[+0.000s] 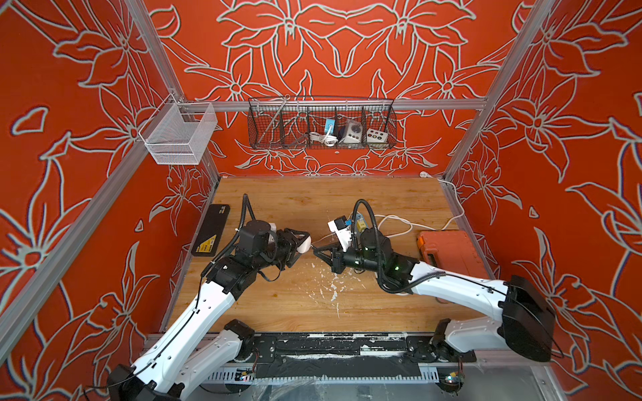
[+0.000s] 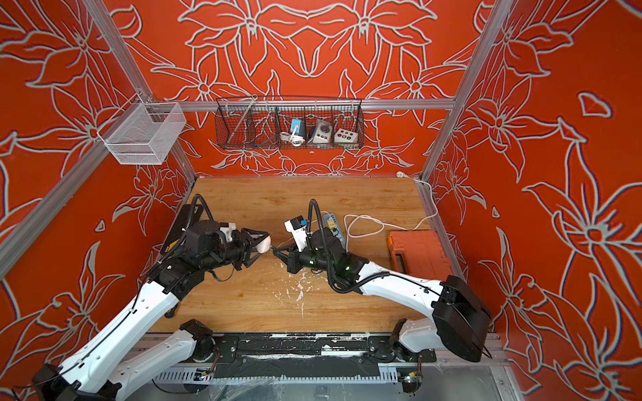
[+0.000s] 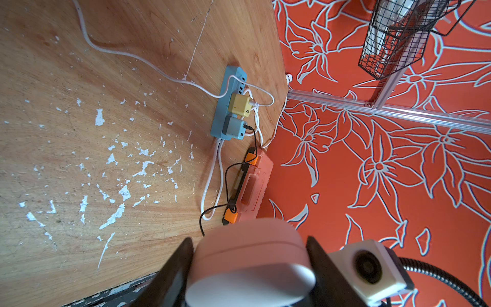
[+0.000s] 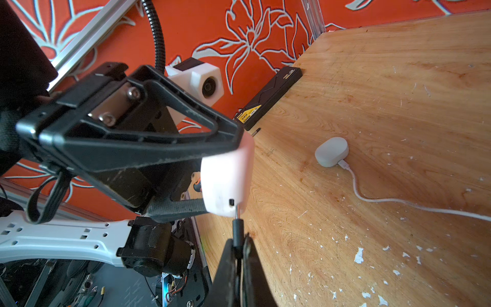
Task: Charge the bluetooth headset
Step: Insert the charging cable into the bluetooth headset.
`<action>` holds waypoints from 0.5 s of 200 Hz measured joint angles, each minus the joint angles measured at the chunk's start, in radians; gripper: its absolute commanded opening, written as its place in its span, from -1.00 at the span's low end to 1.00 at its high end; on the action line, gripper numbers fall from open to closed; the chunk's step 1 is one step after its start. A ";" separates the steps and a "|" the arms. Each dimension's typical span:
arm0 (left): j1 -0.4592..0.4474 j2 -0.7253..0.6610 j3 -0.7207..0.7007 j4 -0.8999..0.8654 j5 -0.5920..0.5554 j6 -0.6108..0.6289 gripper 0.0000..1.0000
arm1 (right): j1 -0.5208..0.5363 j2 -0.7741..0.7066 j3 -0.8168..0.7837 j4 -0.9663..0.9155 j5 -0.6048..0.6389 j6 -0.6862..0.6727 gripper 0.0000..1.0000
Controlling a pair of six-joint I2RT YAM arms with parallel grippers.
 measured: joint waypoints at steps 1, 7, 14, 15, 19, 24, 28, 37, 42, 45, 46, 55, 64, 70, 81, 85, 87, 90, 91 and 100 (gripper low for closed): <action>0.000 0.000 0.000 0.000 0.000 0.000 -0.06 | 0.000 0.000 0.000 0.000 0.000 0.000 -1.00; 0.000 0.000 0.000 0.000 0.000 0.000 -0.06 | 0.000 0.000 0.000 0.000 0.000 0.000 -1.00; 0.000 0.000 0.000 0.000 0.000 0.000 -0.06 | 0.000 0.000 0.000 0.001 0.000 0.000 -1.00; 0.000 0.000 0.000 0.000 0.000 0.000 -0.06 | 0.000 0.000 0.000 0.001 0.000 0.000 -1.00; 0.000 0.000 0.000 0.000 0.000 0.000 -0.06 | 0.000 0.000 0.000 0.001 0.000 0.000 -1.00; 0.000 0.000 0.000 0.000 0.000 0.001 -0.06 | 0.000 0.000 0.000 0.001 0.000 0.000 -1.00; 0.000 0.000 0.000 0.000 0.000 0.001 -0.06 | 0.000 0.000 0.000 0.001 0.000 0.000 -1.00; 0.000 0.000 0.000 0.000 -0.001 0.001 -0.06 | 0.000 0.000 0.000 0.001 0.000 0.000 -1.00; 0.000 0.000 -0.001 0.000 -0.001 0.001 -0.06 | 0.000 0.000 0.000 0.001 0.000 0.000 -1.00; 0.000 0.000 -0.001 0.000 -0.001 0.001 -0.06 | 0.000 0.000 0.000 0.001 0.000 0.000 -1.00; 0.000 0.000 -0.001 0.000 -0.001 0.001 -0.06 | 0.000 0.000 0.000 0.001 0.000 0.000 -1.00; 0.000 0.000 -0.003 0.000 -0.002 0.001 -0.06 | 0.000 0.000 0.000 0.001 0.000 0.000 -1.00; 0.000 0.000 -0.005 -0.001 -0.002 0.001 -0.06 | 0.000 0.000 0.000 0.001 0.000 0.000 -1.00; 0.000 0.000 -0.005 -0.001 -0.002 0.003 -0.06 | 0.000 0.000 0.000 0.001 0.000 0.000 -1.00; 0.000 0.000 -0.005 -0.001 -0.003 0.005 -0.06 | 0.000 0.000 0.000 0.001 0.000 0.000 -1.00; 0.000 0.000 -0.005 -0.001 -0.003 0.005 -0.06 | 0.000 -0.001 0.000 0.001 0.000 0.000 -1.00; 0.000 0.000 -0.005 -0.001 -0.003 0.005 -0.06 | 0.000 -0.002 0.000 0.001 0.000 0.000 -1.00; 0.000 0.000 -0.005 -0.001 -0.003 0.005 -0.06 | 0.000 -0.002 -0.001 0.002 0.000 0.000 -1.00; 0.000 0.000 -0.005 -0.001 -0.003 0.005 -0.06 | 0.000 -0.002 -0.001 0.002 0.000 0.000 -1.00; 0.000 0.000 -0.005 -0.001 -0.003 0.005 -0.06 | 0.000 -0.006 -0.004 0.003 0.000 0.000 -1.00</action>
